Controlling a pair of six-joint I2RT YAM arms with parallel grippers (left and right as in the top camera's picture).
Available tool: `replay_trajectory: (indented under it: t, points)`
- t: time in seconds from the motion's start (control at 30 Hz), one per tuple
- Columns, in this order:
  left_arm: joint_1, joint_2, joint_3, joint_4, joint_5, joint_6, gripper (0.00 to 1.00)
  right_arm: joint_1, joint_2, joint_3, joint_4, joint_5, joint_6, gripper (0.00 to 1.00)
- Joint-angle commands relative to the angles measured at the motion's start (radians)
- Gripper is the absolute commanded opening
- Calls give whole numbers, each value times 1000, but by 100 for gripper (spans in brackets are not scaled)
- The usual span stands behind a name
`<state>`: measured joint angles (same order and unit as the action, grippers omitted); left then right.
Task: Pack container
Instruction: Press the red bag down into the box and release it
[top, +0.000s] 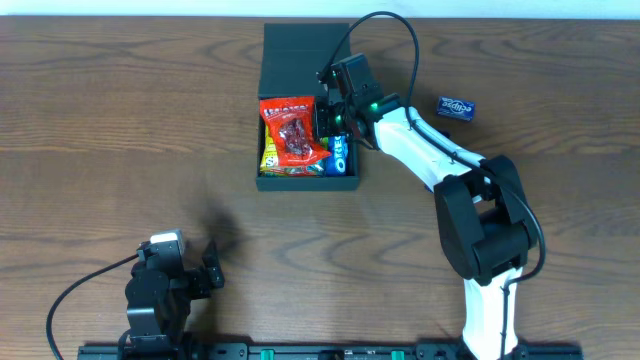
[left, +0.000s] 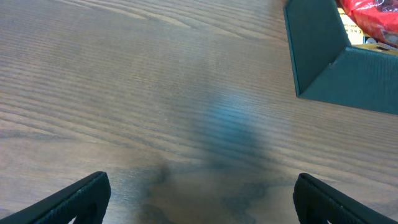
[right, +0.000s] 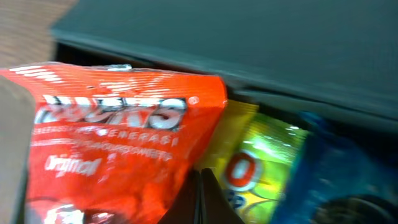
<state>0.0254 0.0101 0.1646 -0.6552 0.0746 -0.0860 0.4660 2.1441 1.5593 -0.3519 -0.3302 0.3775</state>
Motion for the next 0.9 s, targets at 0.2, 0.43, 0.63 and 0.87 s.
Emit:
replay_trajectory:
  t: [0.2,0.43,0.63,0.87]
  points:
    - [5,-6,-6,-6,-7,-11,95,26,-12,29,-87,-52,51,1]
    - [5,-6,-6,-6,-7,-11,95,35,-12,138,-281,-7,52,1]
    - [5,-6,-6,-6,-7,-11,95,69,-12,218,-371,-6,14,1]
    - [5,-6,-6,-6,-7,-11,95,124,-12,221,-382,59,-19,1]
